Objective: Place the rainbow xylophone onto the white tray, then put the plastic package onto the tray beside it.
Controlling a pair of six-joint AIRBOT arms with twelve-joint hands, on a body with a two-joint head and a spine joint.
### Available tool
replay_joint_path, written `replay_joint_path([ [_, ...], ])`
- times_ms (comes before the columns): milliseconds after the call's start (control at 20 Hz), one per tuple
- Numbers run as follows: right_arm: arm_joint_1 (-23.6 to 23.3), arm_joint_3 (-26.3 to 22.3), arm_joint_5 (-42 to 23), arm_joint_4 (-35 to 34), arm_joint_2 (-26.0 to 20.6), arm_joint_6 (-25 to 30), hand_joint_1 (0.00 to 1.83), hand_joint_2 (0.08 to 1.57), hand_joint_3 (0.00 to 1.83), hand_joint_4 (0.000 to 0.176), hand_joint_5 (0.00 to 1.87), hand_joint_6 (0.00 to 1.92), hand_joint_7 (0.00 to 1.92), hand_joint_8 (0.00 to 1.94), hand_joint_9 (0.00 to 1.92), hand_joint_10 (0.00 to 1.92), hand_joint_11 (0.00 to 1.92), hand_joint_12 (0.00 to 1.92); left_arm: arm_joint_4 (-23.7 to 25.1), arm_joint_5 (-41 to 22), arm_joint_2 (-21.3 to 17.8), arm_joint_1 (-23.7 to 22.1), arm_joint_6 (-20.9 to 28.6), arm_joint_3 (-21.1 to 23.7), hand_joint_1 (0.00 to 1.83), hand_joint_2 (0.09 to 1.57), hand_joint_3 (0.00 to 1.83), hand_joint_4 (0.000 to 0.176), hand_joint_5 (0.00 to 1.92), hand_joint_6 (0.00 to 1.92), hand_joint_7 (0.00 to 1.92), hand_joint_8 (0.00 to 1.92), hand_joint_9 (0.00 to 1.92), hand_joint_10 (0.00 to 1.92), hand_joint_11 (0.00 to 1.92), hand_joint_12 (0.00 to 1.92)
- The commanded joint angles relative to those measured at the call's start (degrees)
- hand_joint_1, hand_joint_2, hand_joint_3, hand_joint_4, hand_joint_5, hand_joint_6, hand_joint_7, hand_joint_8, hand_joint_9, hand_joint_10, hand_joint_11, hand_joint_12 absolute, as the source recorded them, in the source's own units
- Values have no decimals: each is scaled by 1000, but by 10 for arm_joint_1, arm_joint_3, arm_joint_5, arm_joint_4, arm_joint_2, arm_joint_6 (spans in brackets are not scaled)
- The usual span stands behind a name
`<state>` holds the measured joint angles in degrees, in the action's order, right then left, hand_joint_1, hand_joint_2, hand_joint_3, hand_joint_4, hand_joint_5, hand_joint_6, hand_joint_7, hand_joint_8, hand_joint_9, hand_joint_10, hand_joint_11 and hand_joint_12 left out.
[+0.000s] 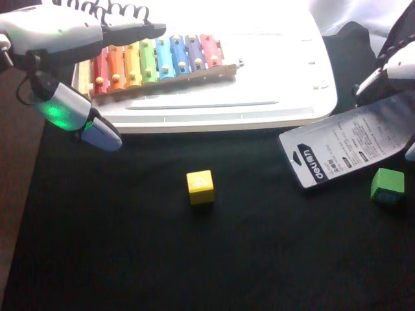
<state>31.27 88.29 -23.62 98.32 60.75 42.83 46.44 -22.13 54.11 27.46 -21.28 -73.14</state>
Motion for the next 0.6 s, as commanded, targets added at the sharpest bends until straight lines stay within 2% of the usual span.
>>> replay_joint_path([
  [0,2,-7,-19,4,1,-3,1263,1140,0,0,916,764,981,1250,880,1240,699,1617,-19,-41,0,-3,0,0,912,761,1,0,0,0,105,3,158,8,0,376],
  [50,0,-11,-19,4,-3,-4,1273,1112,0,0,977,676,1040,1146,924,1146,688,1594,-19,-41,0,-3,0,0,913,763,1,0,0,0,90,3,144,2,0,338],
  [100,-3,-13,-19,4,-5,-4,1369,1086,0,0,1004,616,1122,843,952,1275,664,1532,-19,-41,0,-3,0,0,908,761,0,0,0,0,90,3,143,1,0,294],
  [150,-5,-15,-19,4,-7,-4,1304,1072,5,0,1022,650,1142,916,954,1096,665,1588,-19,-42,0,-3,0,0,917,757,0,0,0,0,95,3,150,3,0,302],
  [200,-10,-19,-19,4,-10,-4,1292,1064,2,0,1039,652,1161,897,982,979,678,1561,-19,-42,0,-3,0,0,931,754,0,0,0,0,82,2,135,2,0,265],
  [250,-16,-25,-19,4,-15,-6,1287,1064,0,0,1033,686,1165,885,1012,931,767,1513,-19,-42,0,-3,0,0,910,752,0,0,0,0,72,1,120,0,0,234],
  [400,-28,-33,-19,4,-22,-11,1288,1063,0,0,1030,694,1173,868,1055,873,814,1494,-19,-42,0,-2,0,-1,900,747,0,0,0,0,68,0,114,0,0,256],
  [450,-28,-34,-19,0,-24,-12,1284,1079,1,0,998,708,1137,951,1072,881,835,1520,-19,-42,0,-2,0,-1,886,748,0,0,0,0,66,0,112,0,0,261],
  [550,-31,-35,-20,-47,-30,-49,1268,1117,1,0,964,703,1031,1170,1021,1189,860,1651,-19,-41,0,-2,0,-2,889,749,0,0,0,0,75,3,109,0,0,264],
])
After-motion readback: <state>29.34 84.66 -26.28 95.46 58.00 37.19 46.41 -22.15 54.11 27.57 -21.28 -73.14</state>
